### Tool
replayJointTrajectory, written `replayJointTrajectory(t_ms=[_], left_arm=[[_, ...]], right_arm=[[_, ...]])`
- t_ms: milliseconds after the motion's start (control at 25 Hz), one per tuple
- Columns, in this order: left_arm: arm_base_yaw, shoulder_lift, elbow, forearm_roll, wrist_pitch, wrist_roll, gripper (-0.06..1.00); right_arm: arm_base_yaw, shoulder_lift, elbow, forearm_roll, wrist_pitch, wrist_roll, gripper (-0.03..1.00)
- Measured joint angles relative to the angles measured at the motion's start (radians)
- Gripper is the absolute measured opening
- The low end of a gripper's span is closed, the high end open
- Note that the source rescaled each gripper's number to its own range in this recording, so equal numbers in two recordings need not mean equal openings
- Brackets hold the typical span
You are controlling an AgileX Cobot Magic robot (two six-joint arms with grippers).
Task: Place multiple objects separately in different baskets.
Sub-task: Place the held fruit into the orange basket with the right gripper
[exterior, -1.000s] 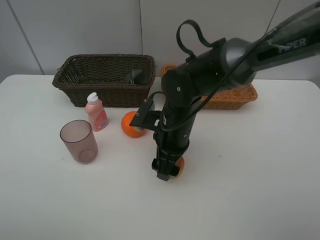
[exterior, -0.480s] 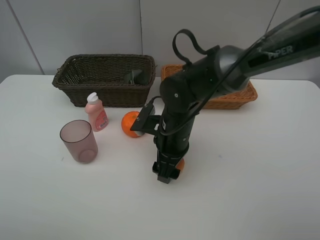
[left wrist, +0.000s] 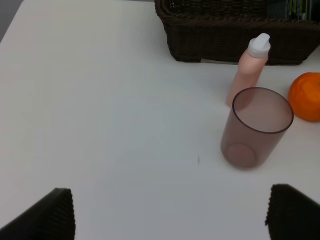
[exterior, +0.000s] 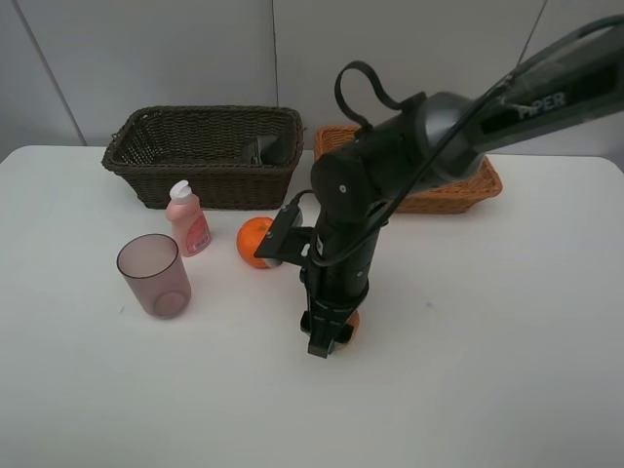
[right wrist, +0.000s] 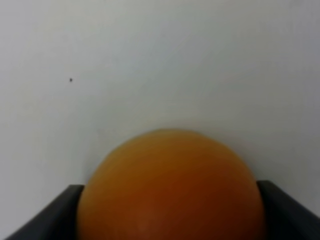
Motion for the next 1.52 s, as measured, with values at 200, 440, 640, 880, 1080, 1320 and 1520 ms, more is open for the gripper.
replayJointTrajectory(t_ms=[200, 440, 640, 880, 1080, 1320, 1520], left_arm=[[0.000, 0.000, 0.000, 0.000, 0.000, 0.000, 0.99], [0.000, 0.000, 0.000, 0.000, 0.000, 0.000, 0.99], [0.000, 0.000, 0.000, 0.000, 0.000, 0.000, 0.99], [0.000, 0.000, 0.000, 0.000, 0.000, 0.000, 0.99], [0.000, 0.000, 0.000, 0.000, 0.000, 0.000, 0.99], [0.000, 0.000, 0.000, 0.000, 0.000, 0.000, 0.99], [0.000, 0.000, 0.000, 0.000, 0.000, 0.000, 0.99]], right_arm=[[0.000, 0.000, 0.000, -0.012, 0.000, 0.000, 0.42], [0.000, 0.000, 0.000, -0.012, 0.000, 0.000, 0.42], [0.000, 0.000, 0.000, -0.012, 0.000, 0.000, 0.42], [0.000, 0.000, 0.000, -0.012, 0.000, 0.000, 0.42], [0.000, 0.000, 0.000, -0.012, 0.000, 0.000, 0.42], [0.000, -0.003, 0.000, 0.006, 0.013, 0.000, 0.42], [0.000, -0.064, 0.000, 0.007, 0.022, 0.000, 0.42]])
